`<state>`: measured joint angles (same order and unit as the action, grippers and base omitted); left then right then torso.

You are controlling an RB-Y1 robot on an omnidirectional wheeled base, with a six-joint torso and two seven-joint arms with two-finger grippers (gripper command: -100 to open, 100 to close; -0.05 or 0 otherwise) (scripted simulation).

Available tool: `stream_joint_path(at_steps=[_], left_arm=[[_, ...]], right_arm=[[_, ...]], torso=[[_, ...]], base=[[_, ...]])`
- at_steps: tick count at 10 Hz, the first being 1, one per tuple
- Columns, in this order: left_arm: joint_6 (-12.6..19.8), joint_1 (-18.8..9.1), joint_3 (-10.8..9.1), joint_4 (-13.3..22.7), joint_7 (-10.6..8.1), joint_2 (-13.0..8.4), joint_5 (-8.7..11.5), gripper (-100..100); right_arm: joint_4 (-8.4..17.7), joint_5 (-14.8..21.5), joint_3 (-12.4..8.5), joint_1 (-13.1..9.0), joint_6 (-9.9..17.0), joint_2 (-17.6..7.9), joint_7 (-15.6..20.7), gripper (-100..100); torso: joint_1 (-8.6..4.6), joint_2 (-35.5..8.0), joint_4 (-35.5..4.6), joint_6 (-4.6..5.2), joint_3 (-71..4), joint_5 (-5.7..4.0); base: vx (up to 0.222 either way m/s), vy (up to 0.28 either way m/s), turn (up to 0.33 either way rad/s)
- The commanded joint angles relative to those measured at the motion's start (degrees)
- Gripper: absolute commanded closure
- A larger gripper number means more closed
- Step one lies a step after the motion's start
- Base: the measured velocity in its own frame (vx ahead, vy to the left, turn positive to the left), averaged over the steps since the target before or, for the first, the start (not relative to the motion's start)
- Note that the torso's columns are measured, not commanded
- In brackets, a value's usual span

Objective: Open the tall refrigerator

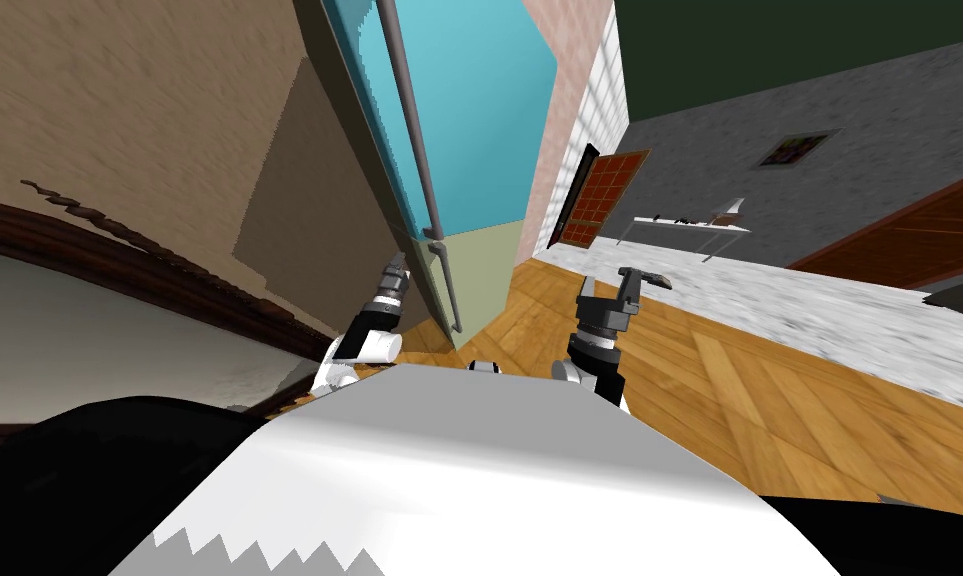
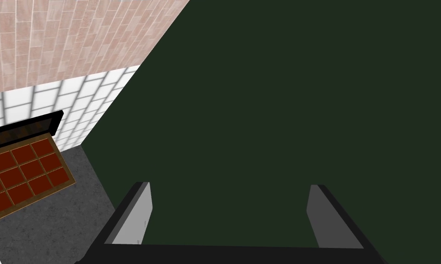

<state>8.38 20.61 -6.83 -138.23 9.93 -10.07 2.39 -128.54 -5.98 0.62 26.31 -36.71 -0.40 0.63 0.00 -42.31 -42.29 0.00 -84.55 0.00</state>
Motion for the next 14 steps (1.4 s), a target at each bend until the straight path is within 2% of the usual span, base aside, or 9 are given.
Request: stream_joint_path(at_steps=[1,4,5,6,7,8,14], left_arm=[[4.09,-0.82,-0.50,0.25,0.30,-0.21,-0.28,-100],[8.48,-1.70,-1.04,0.46,0.76,-0.33,-0.73,-100],[9.07,-1.70,-1.04,0.46,0.76,-0.33,-0.73,-100],[11.13,-2.14,-1.31,0.58,0.99,-0.37,-0.96,-100],[11.58,-2.14,-1.31,0.58,0.99,-0.37,-0.96,-100],[13.99,-2.56,-1.59,0.69,1.22,-0.43,-1.18,-100],[23.54,-4.17,-2.69,0.55,2.17,-1.03,-2.04,-100]], right_arm=[[0.00,0.00,0.00,0.00,0.00,0.00,0.00,0],[0.00,0.00,0.00,0.00,0.00,0.00,0.00,0],[0.00,0.00,0.00,0.00,0.00,0.00,0.00,0],[0.00,0.00,0.00,0.00,0.00,0.00,0.00,0],[0.00,0.00,0.00,0.00,0.00,0.00,0.00,0],[0.00,0.00,0.00,0.00,0.00,0.00,0.00,0],[0.00,0.00,0.00,0.00,0.00,0.00,0.00,0]], torso=[[0.03,-0.01,0.00,0.00,0.01,0.01],[0.01,0.04,0.02,0.00,-0.03,0.00],[0.00,0.04,0.01,0.01,-0.03,0.00],[0.01,0.00,0.00,0.00,0.00,0.00],[0.00,0.00,0.00,0.00,0.00,0.00],[0.03,-0.01,0.00,0.00,0.01,0.01],[0.01,0.04,0.01,0.00,-0.03,0.00]], base=[[0.022,-0.049,-0.007],[0.033,-0.053,-0.005],[0.024,-0.047,-0.003],[0.022,-0.050,-0.006],[0.018,-0.040,-0.002],[0.017,-0.042,-0.005],[0.035,-0.060,-0.005]])
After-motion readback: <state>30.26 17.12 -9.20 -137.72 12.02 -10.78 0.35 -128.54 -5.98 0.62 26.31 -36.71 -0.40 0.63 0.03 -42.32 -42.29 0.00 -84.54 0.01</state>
